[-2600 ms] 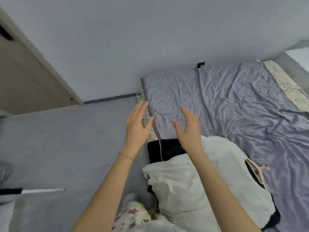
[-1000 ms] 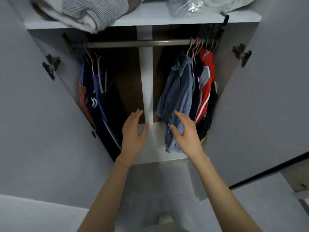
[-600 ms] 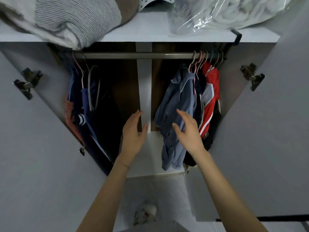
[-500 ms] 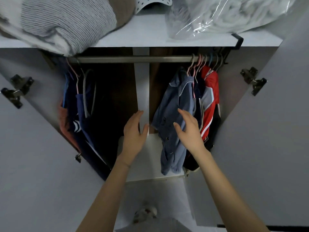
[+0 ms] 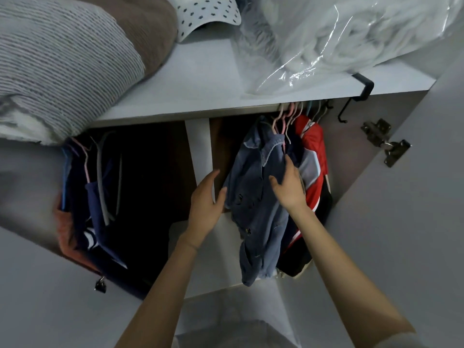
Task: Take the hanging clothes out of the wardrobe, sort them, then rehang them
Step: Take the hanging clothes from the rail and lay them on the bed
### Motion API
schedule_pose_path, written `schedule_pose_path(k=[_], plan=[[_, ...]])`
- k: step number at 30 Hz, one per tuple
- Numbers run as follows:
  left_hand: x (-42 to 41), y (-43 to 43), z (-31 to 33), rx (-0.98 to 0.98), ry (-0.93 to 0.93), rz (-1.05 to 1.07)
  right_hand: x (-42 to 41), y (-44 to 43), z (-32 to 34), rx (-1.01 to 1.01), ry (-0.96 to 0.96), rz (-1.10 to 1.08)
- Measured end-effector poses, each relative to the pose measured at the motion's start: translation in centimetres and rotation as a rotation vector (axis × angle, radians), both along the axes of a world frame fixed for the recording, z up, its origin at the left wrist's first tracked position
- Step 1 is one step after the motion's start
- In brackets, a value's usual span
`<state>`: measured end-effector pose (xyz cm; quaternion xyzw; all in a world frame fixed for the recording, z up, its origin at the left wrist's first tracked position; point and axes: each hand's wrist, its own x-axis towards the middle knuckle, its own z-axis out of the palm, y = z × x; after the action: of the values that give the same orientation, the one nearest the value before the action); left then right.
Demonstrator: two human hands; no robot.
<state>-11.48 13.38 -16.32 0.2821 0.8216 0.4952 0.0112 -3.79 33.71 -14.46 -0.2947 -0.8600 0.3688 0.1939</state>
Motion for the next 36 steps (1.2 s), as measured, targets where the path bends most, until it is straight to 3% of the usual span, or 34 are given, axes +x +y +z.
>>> schedule_pose_path(k=[5, 10, 15, 32, 36], plan=[[-1.6, 1.0, -0.8, -0.023, -0.039, -0.018, -2.4, 0.9, -0.1, -0.031, -0.042, -0.095], [-2.7, 1.6, -1.1, -0.04, -0.054, -0.064, -4.5, 1.8, 0.6, -0.121, 0.039, -0.155], [-3.6, 2.0, -1.3, -0.035, -0.065, -0.068, -4.7, 1.0, 0.6, -0.227, 0.3, -0.198], [-5.2, 4.8, 0.8, 0.141, -0.153, -0.092, -4.8, -3.2, 0.5, -0.171, 0.372, 0.008], [-6.8, 5.7, 2.0, 0.202, -0.332, -0.084, -5.0, -4.0, 0.0, -0.138, 0.365, 0.033]])
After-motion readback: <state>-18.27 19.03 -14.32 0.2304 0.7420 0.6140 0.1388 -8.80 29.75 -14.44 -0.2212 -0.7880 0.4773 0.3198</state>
